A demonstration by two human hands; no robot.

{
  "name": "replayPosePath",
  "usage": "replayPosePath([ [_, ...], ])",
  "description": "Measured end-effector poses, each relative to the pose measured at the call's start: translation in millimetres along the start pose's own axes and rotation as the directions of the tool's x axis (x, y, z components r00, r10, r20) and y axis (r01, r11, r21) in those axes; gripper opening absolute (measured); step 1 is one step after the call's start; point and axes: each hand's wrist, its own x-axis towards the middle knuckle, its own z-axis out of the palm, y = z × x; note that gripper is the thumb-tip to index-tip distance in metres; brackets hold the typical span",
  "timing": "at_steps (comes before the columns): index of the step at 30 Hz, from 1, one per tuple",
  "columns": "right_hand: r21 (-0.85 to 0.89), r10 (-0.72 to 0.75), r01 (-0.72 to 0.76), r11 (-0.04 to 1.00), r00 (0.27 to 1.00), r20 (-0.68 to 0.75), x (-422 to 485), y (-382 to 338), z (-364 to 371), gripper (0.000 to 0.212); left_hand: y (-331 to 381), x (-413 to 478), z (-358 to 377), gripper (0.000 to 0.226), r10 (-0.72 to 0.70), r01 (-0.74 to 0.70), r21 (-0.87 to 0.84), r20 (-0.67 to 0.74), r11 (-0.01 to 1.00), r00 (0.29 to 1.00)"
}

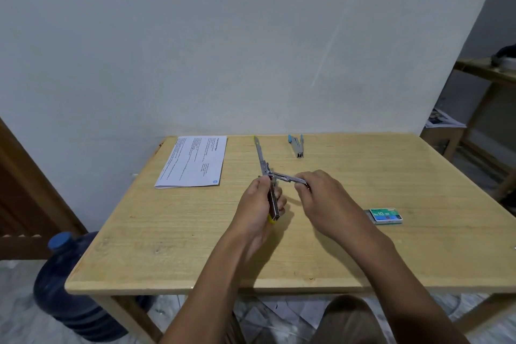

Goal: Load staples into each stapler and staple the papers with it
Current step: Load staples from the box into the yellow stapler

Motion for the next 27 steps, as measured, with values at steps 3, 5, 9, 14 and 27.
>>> replayPosePath([
  [3, 0.099, -0.082, 0.088, 0.991, 0.994, -0.068, 8.4, 6.8, -17.3, 0.028, 3.9, -4.8, -0.3, 0.025, -0.087, 0.094, -0.049, 0.122, 0.994, 0.989],
  [5, 0.168, -0.149, 0.164, 0.972, 0.984, -0.101, 18.8, 10.4, -28.8, 0.024, 6.3, -7.7, -1.3, 0.026, -0.129, 0.143, -0.057, 0.197, 0.988, 0.972],
  [9, 0.411, -0.158, 0.182, 0.893, 0.983, -0.094, 39.4, 11.6, -39.9, 0.01, 11.3, -15.6, -7.4, 0.028, -0.153, 0.175, -0.045, 0.316, 0.984, 0.936],
  [14, 0.61, -0.023, 0.07, 0.789, 0.996, -0.085, 52.0, 9.7, -29.0, 0.015, 13.9, -21.9, -10.3, 0.03, -0.129, 0.181, -0.097, 0.396, 0.979, 0.909],
  [27, 0.902, 0.024, -0.019, 0.432, 1.0, 0.009, 44.6, 1.5, 6.5, 0.015, 25.0, -11.7, -3.5, 0.032, -0.134, 0.219, -0.175, 0.401, 0.96, 0.906],
])
